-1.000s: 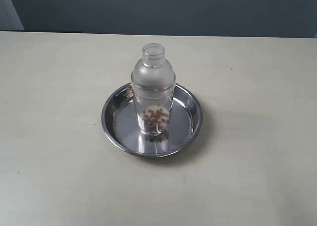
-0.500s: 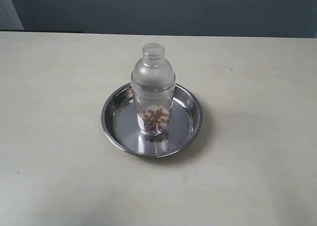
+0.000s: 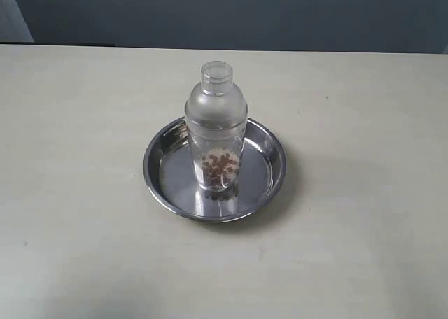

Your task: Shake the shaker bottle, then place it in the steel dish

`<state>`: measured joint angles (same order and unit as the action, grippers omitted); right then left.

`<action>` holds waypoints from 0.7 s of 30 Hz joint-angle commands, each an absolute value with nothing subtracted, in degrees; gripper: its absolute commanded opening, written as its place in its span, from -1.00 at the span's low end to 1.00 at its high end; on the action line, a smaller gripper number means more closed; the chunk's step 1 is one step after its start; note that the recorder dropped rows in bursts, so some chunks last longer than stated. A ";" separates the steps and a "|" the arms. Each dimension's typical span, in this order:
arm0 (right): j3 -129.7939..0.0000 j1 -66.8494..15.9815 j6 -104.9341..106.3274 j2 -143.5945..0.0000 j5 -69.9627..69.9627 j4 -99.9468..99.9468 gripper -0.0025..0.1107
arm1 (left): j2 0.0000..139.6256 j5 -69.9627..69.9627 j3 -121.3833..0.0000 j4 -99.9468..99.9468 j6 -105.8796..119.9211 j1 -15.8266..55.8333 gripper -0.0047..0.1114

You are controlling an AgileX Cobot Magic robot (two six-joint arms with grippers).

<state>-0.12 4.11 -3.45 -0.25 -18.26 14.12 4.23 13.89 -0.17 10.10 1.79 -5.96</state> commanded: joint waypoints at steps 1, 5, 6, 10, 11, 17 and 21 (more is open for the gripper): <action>0.00 3.97 -3.26 0.00 -17.64 13.97 -0.97 | 3.91 14.20 0.00 9.53 4.97 -6.18 -0.91; 0.00 3.97 -3.26 0.00 -17.64 13.97 -0.97 | 3.91 13.13 0.00 9.46 4.97 -6.18 -0.91; 0.00 3.97 -3.26 0.00 -17.64 13.97 -0.97 | 3.91 13.01 0.00 9.46 4.97 -6.18 -0.91; 0.00 3.97 -3.26 0.00 -17.64 13.97 -0.97 | 3.91 12.87 0.00 9.46 4.97 -6.18 -0.91; 0.00 3.97 -3.26 0.00 -17.64 13.97 -0.97 | 3.91 12.87 0.00 9.46 4.97 -6.18 -0.91; 0.00 3.97 -3.26 0.00 -17.64 13.97 -0.97 | 3.91 12.87 0.00 9.46 4.97 -6.18 -0.91; 0.00 3.97 -3.26 0.00 -17.64 13.97 -0.97 | 3.91 12.87 0.00 9.29 4.97 -6.18 -0.91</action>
<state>-0.12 4.11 -3.45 -0.25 -18.26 14.12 4.23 13.61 -0.17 10.10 4.79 -5.96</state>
